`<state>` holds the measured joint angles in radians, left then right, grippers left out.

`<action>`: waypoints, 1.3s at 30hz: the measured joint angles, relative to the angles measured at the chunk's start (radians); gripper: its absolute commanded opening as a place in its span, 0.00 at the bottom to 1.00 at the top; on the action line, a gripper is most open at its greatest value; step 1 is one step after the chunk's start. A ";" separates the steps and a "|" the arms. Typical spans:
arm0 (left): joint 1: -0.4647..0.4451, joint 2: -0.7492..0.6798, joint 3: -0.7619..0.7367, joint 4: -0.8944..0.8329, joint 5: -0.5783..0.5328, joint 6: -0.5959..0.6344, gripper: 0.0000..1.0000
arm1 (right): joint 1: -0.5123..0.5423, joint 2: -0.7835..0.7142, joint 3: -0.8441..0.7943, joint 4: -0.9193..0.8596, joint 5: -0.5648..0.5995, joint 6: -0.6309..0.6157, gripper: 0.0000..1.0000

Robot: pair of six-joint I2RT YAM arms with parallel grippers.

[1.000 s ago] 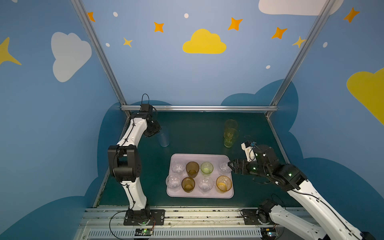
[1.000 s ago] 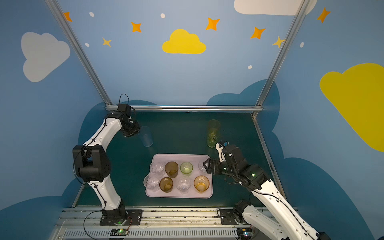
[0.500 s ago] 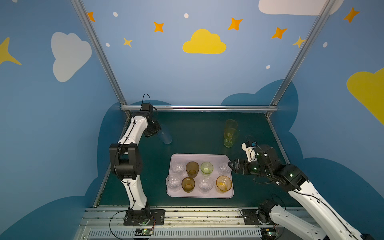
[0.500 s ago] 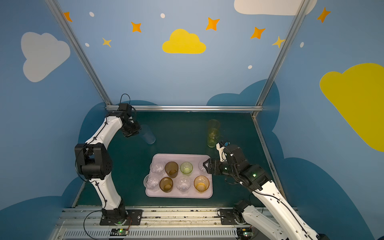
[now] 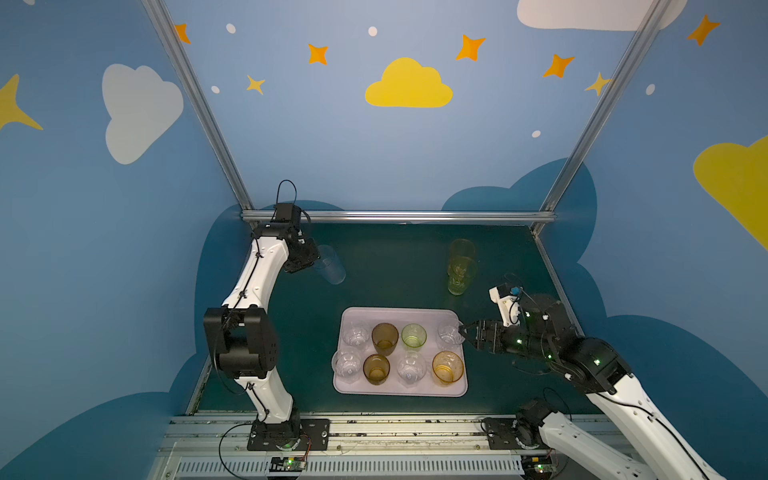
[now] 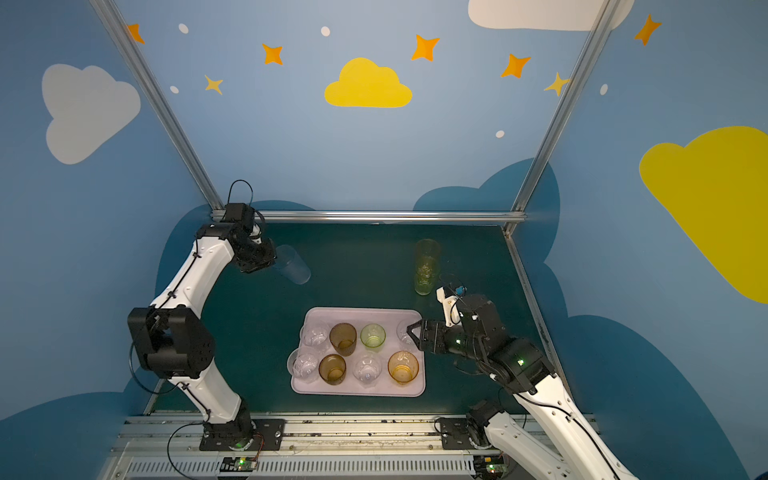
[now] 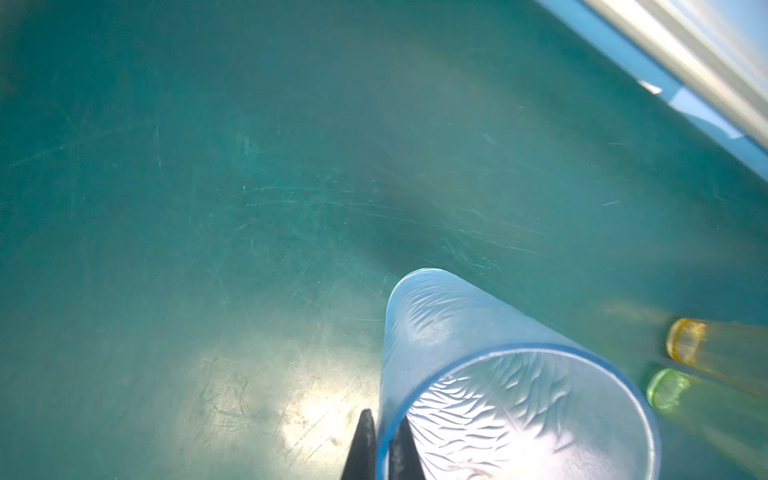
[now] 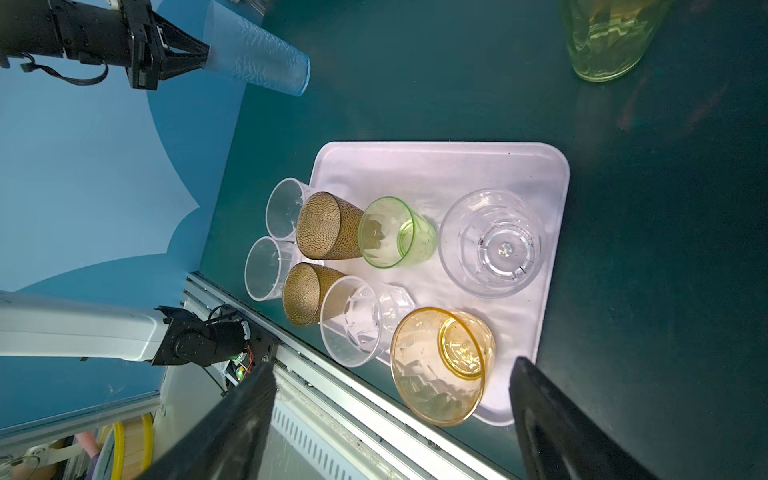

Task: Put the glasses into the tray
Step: 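Lower left gripper into the frosted blue glass and close on its rim, then lift the frosted blue glass and carry it over the tray with left gripper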

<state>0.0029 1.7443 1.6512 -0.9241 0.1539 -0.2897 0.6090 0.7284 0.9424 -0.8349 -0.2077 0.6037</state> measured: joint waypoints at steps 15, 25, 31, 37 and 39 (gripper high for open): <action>-0.142 -0.248 -0.083 -0.048 0.015 0.032 0.04 | -0.005 -0.040 0.000 0.000 -0.014 0.048 0.87; -0.245 -0.290 -0.106 -0.071 -0.005 0.031 0.04 | -0.006 -0.082 0.000 0.000 -0.019 0.056 0.87; -0.297 -0.287 -0.130 -0.080 -0.021 0.031 0.04 | -0.006 -0.086 0.000 -0.002 -0.019 0.064 0.87; -0.330 -0.287 -0.181 -0.080 -0.035 0.031 0.04 | -0.007 -0.101 0.000 -0.007 -0.018 0.073 0.87; -0.337 -0.287 -0.204 -0.085 -0.041 0.031 0.04 | -0.010 -0.108 0.000 -0.009 -0.018 0.074 0.87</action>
<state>-0.3344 1.4574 1.4467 -1.0088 0.1131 -0.2584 0.5987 0.6209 0.9421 -0.8436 -0.2256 0.6777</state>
